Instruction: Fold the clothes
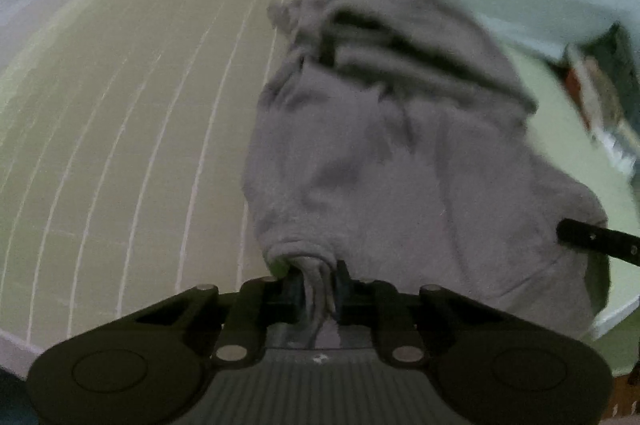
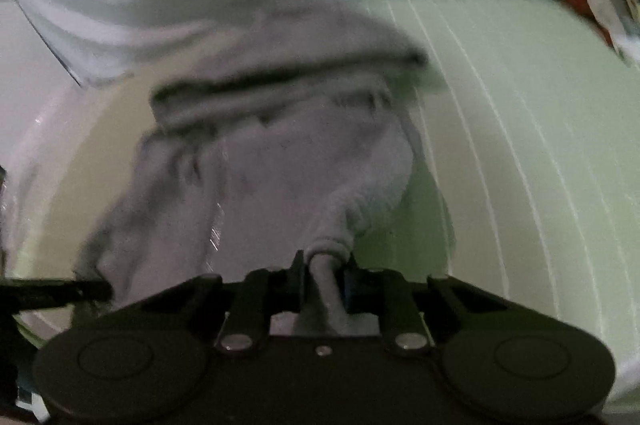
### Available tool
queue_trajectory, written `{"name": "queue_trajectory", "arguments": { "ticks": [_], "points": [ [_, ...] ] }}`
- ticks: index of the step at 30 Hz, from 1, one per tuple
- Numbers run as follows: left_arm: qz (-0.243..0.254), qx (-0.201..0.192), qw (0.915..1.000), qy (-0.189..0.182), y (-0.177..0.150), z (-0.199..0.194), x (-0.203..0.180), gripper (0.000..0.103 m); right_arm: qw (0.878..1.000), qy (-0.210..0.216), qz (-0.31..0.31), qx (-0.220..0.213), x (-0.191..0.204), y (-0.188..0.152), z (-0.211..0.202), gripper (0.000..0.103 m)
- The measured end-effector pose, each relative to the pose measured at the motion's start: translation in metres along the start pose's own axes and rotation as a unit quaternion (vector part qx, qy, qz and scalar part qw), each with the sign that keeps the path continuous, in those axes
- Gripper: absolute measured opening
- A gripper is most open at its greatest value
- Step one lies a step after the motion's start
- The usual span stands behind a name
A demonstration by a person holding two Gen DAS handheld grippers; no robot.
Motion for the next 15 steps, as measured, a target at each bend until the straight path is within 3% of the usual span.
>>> {"name": "queue_trajectory", "arguments": {
  "ticks": [8, 15],
  "points": [
    [-0.022, -0.111, 0.9931, -0.028, 0.085, -0.029, -0.013, 0.013, 0.995, 0.051, 0.023, -0.084, -0.003, 0.084, -0.021, 0.016],
    [-0.009, -0.165, 0.9859, -0.027, 0.153, -0.025, -0.017, 0.013, 0.989, 0.030, 0.005, -0.147, -0.010, 0.152, -0.016, 0.016]
  ]
}}
Point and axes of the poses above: each gripper's, at about its wrist camera, not at the fingertips, and z roughly the way its jaws point, x to its left, y to its top, the point moved 1 cm from there along z, roughly the way its jaws point, and after that the axes turned 6 degrees about x, right-handed, at the moved point
